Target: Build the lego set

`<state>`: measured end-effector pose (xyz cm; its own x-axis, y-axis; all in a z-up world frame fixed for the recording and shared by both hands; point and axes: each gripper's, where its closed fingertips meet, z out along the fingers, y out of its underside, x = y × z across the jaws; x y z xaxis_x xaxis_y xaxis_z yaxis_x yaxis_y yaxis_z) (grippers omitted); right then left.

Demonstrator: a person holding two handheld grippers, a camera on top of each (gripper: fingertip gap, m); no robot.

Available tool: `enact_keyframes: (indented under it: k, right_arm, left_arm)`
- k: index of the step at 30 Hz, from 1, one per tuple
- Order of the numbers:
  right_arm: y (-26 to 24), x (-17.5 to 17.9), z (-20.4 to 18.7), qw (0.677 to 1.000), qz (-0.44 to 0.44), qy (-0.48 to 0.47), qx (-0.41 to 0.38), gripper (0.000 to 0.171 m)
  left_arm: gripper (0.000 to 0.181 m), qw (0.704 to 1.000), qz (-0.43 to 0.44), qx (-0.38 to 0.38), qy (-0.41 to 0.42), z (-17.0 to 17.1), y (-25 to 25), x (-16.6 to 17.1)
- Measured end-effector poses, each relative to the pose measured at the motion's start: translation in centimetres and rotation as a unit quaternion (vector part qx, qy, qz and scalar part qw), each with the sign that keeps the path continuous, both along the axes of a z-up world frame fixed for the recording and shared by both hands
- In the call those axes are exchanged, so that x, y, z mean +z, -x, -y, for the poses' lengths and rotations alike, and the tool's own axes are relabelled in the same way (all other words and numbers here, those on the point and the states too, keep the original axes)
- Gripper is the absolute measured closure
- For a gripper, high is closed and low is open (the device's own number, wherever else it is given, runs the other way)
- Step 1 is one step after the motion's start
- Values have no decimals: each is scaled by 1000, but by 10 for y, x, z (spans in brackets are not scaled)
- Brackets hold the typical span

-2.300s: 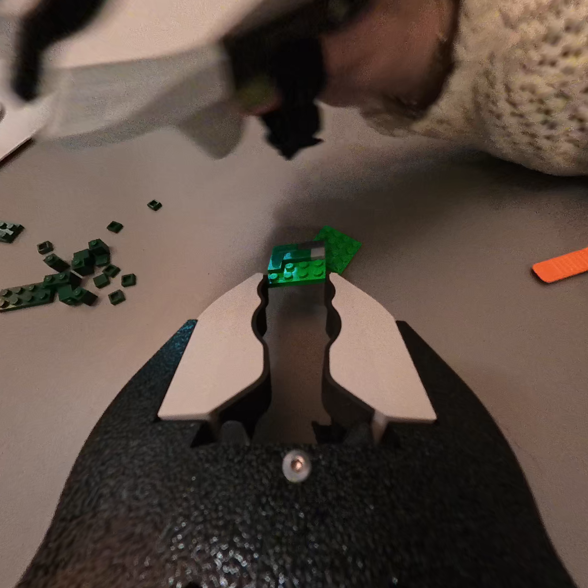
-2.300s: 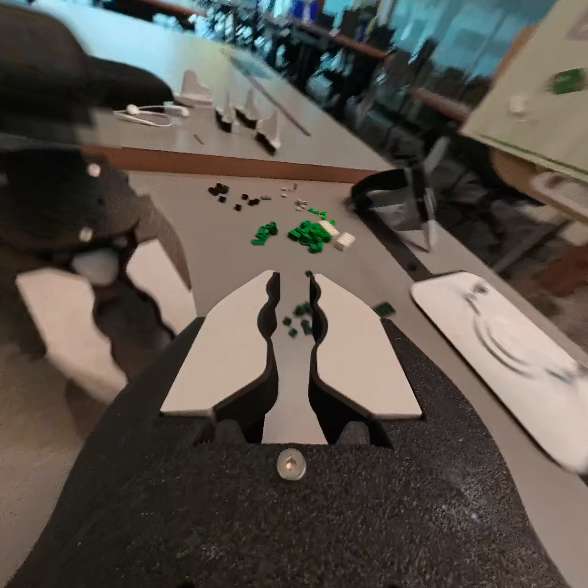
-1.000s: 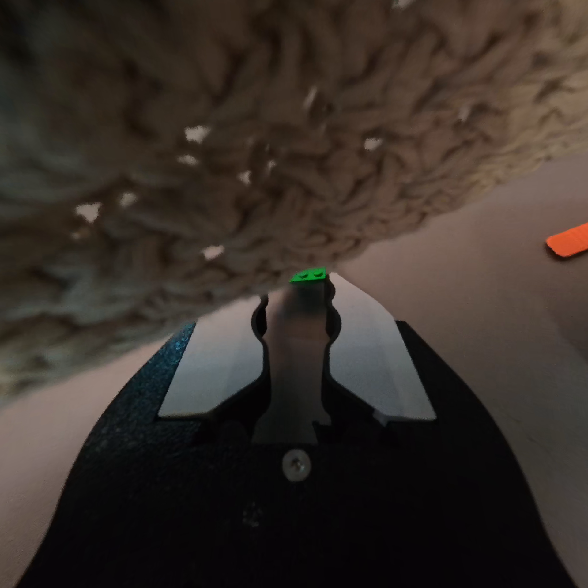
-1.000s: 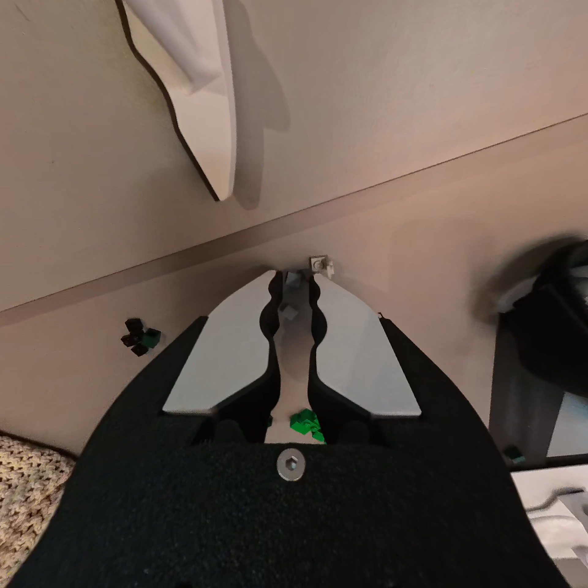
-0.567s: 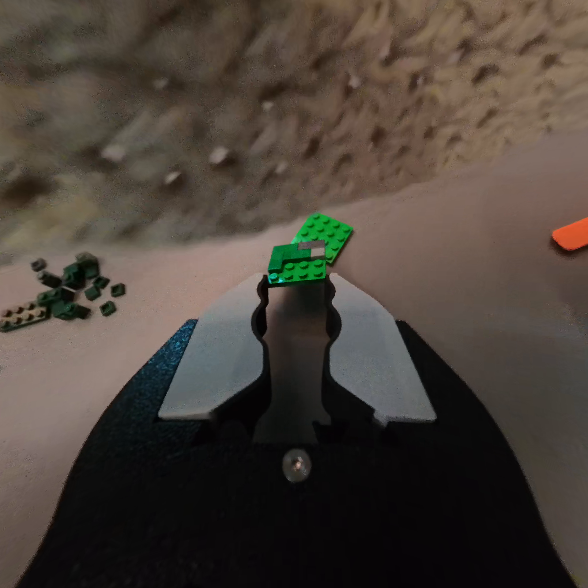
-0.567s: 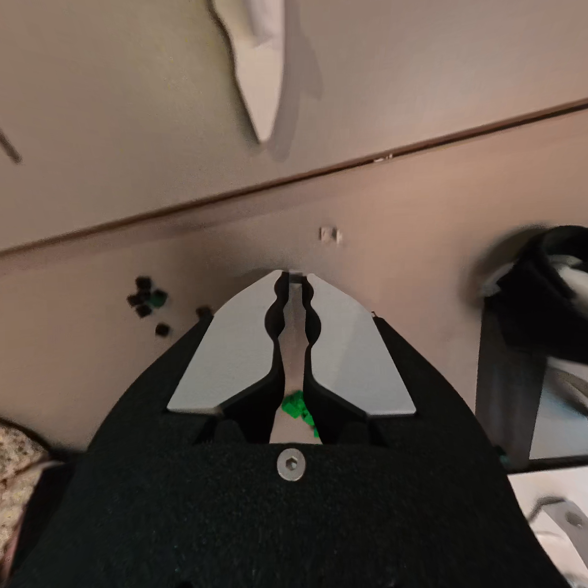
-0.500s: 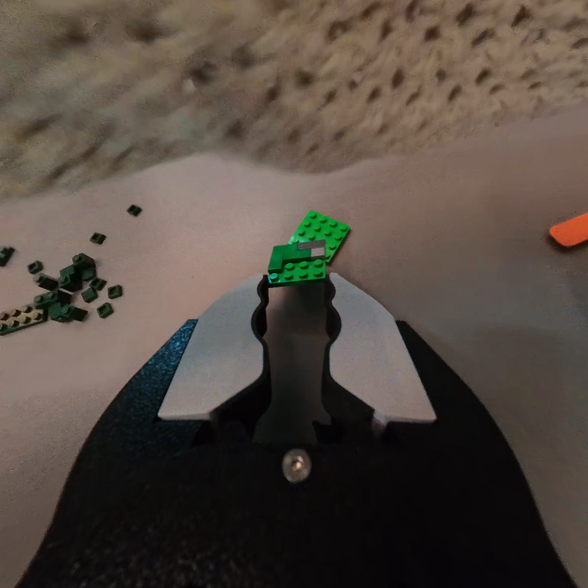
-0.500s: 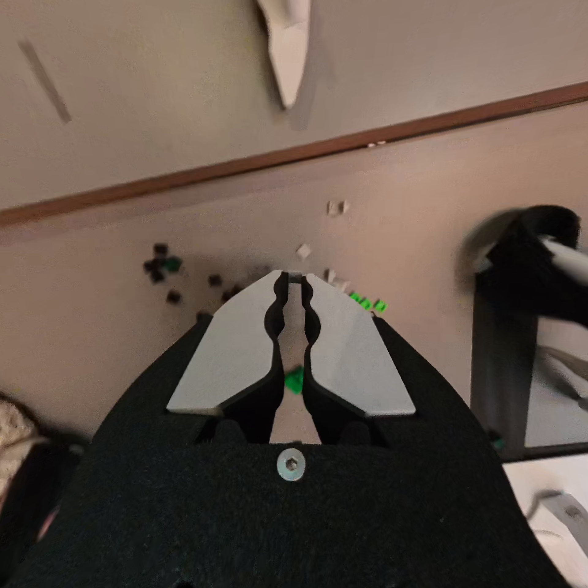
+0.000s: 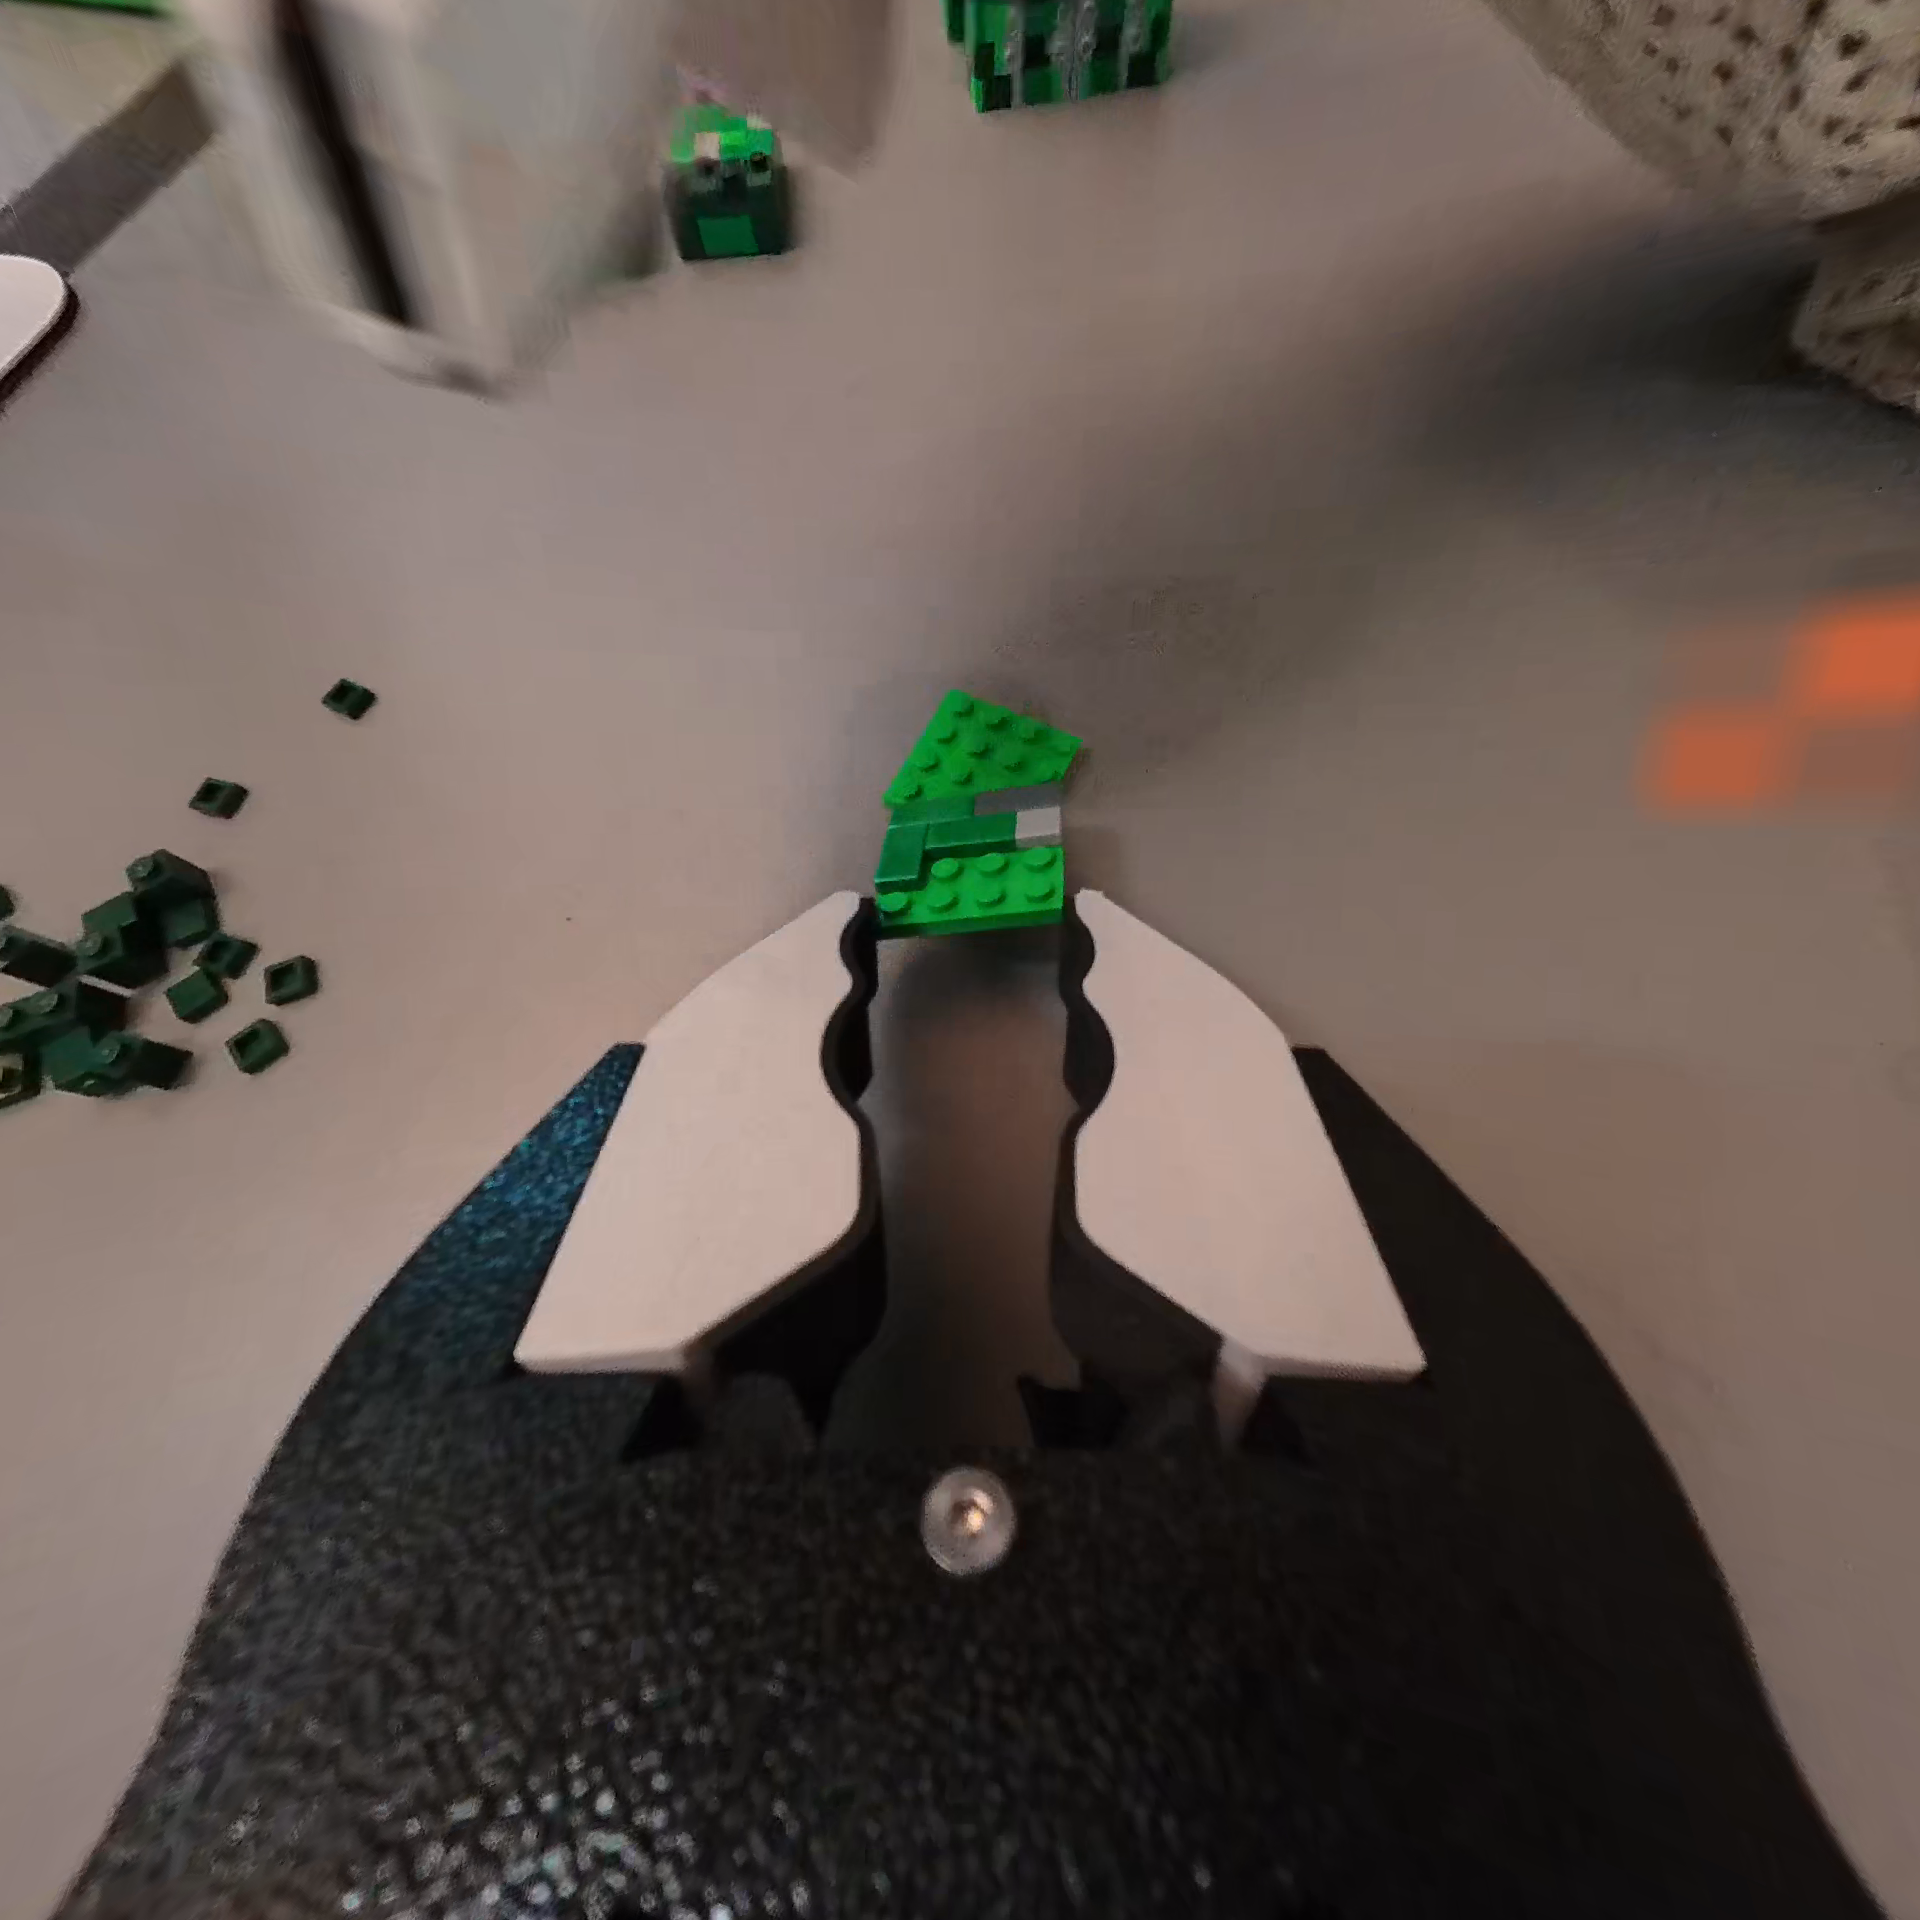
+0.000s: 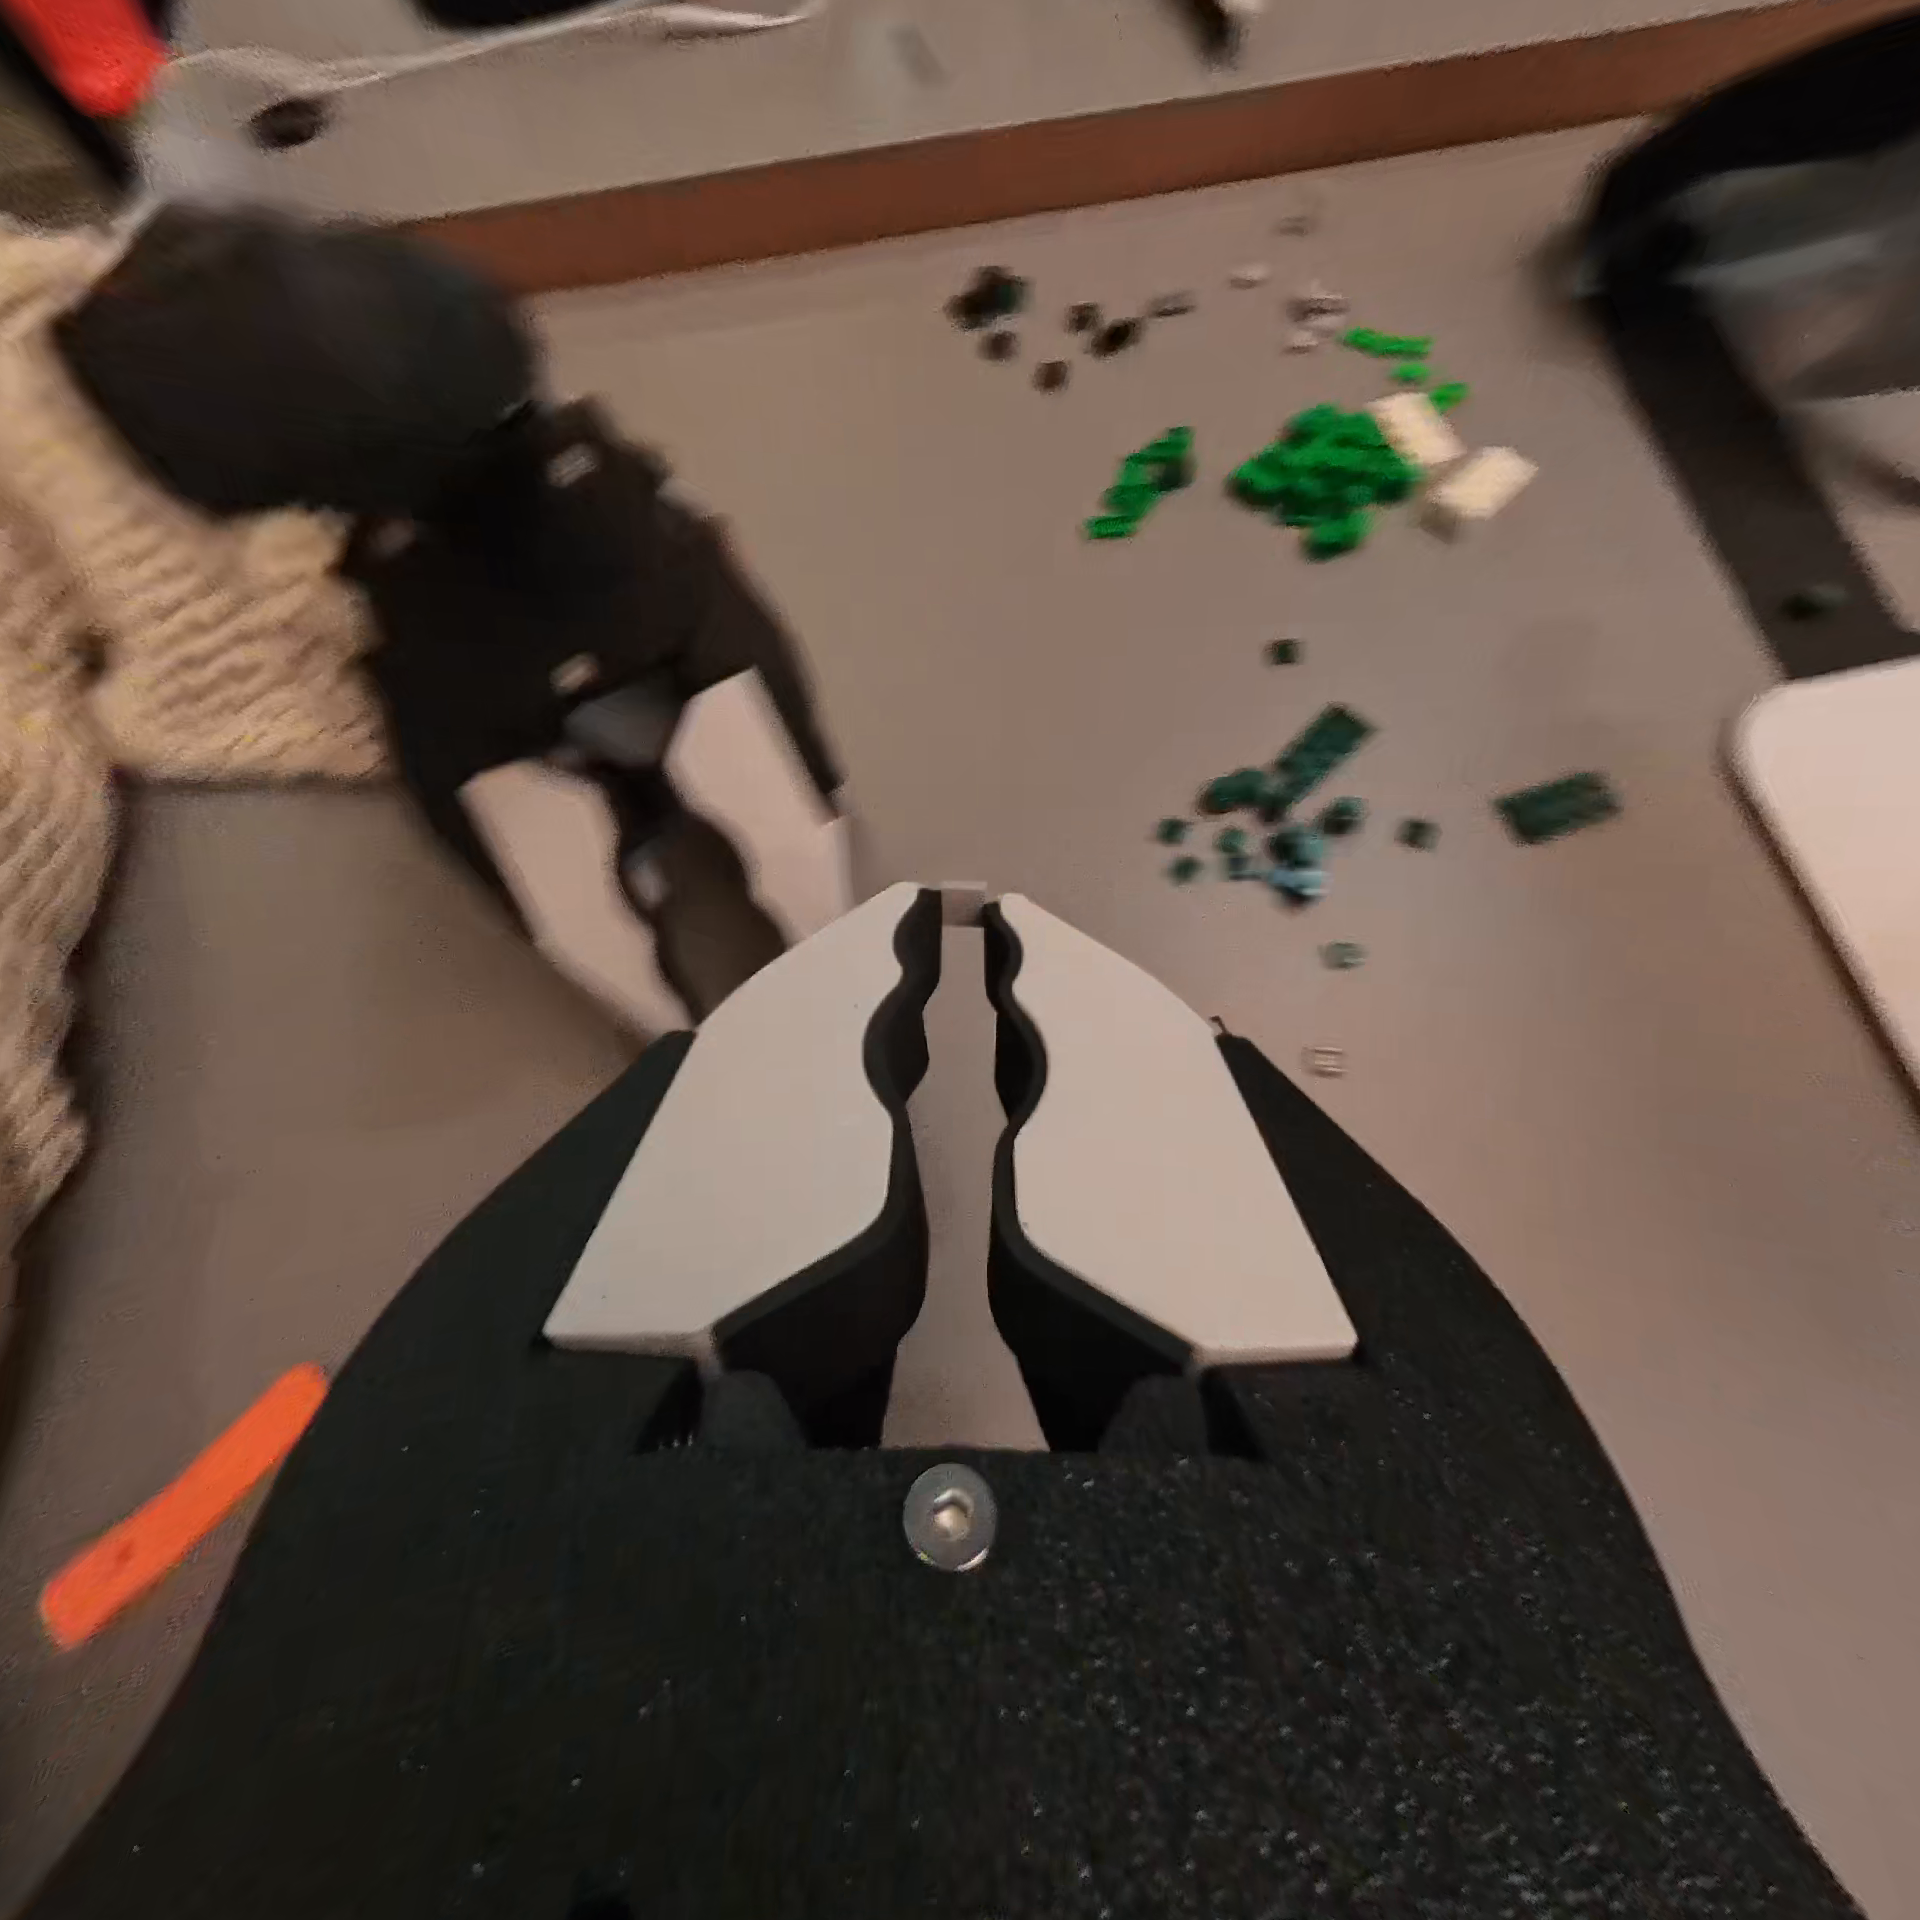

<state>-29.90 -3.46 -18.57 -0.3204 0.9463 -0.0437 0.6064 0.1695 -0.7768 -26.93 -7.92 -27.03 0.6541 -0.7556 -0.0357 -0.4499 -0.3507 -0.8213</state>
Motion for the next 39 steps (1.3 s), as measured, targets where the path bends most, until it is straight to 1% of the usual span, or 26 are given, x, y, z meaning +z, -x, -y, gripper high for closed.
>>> enact_keyframes:
  k: [2, 5, 8, 10, 14, 17, 22, 39]
  right_arm:
    - [-19, -17, 29, 998, -8, 1, 62, 164]
    - [-31, -46, 52, 994, 4, -21, 110, 164]
    - [-35, -66, 58, 990, 10, -43, 131, 164]
    - [-36, -72, 59, 989, 8, -46, 140, 164]
    - [-36, -79, 57, 987, 15, -61, 150, 164]
    - [-35, -79, 57, 986, 3, -69, 154, 164]
    - [-37, -84, 58, 984, 9, -75, 162, 164]
    - [-36, -85, 57, 985, 17, -75, 156, 163]
  left_arm:
    - [147, 1000, -4, -6, 0, 1, -1, -1]
    - [147, 1000, -12, -19, -1, 4, -4, -2]
    - [147, 999, -18, -32, -2, 7, -6, -4]
    - [147, 999, -23, -39, -2, 9, -8, -5]
    - [147, 998, -34, -53, -4, 12, -10, -7]
    - [147, 998, -40, -56, -4, 12, -11, -9]
    - [147, 998, -35, -54, -3, 12, -10, -8]
    - [147, 998, -35, -55, -3, 12, -10, -8]
